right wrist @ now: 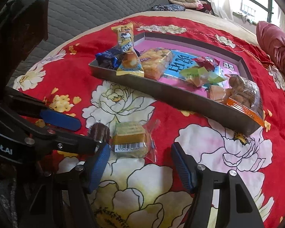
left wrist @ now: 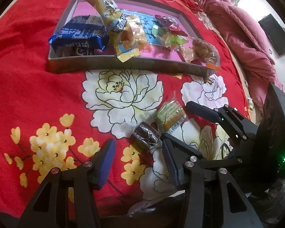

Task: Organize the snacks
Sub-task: 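Withdraw both tools and move them toward the clear cake bag and dark candy, then grasp the clear cake bag with the right tool while the left tool grasps the dark candy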

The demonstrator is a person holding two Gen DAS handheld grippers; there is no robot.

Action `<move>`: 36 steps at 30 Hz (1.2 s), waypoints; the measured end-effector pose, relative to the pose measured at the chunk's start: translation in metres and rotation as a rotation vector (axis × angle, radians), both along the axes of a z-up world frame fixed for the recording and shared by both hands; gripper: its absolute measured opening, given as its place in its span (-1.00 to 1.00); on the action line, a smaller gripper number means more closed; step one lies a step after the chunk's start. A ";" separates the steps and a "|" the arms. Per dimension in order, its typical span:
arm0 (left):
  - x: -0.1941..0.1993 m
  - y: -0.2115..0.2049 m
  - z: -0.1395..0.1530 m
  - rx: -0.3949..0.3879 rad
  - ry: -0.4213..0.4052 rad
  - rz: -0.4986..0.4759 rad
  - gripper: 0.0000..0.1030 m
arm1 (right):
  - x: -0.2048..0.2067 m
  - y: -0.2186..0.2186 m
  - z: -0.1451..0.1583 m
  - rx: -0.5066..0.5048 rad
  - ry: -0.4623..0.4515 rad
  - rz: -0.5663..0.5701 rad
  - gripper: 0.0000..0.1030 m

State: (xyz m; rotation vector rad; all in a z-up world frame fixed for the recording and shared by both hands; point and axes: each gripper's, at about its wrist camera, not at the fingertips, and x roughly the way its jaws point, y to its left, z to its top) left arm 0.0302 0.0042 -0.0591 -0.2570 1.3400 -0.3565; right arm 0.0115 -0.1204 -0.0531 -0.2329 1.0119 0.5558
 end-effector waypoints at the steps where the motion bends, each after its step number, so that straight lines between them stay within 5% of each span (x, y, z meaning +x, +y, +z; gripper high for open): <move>1: 0.000 0.000 -0.001 -0.003 0.002 0.003 0.01 | 0.001 0.000 -0.002 -0.006 -0.002 0.000 0.28; 22: 0.016 0.006 -0.011 -0.093 0.013 0.062 -0.03 | 0.006 0.011 -0.009 -0.066 -0.147 0.046 0.28; 36: 0.019 0.012 -0.016 -0.166 0.033 0.080 -0.23 | 0.012 0.000 -0.006 -0.044 -0.187 0.044 0.28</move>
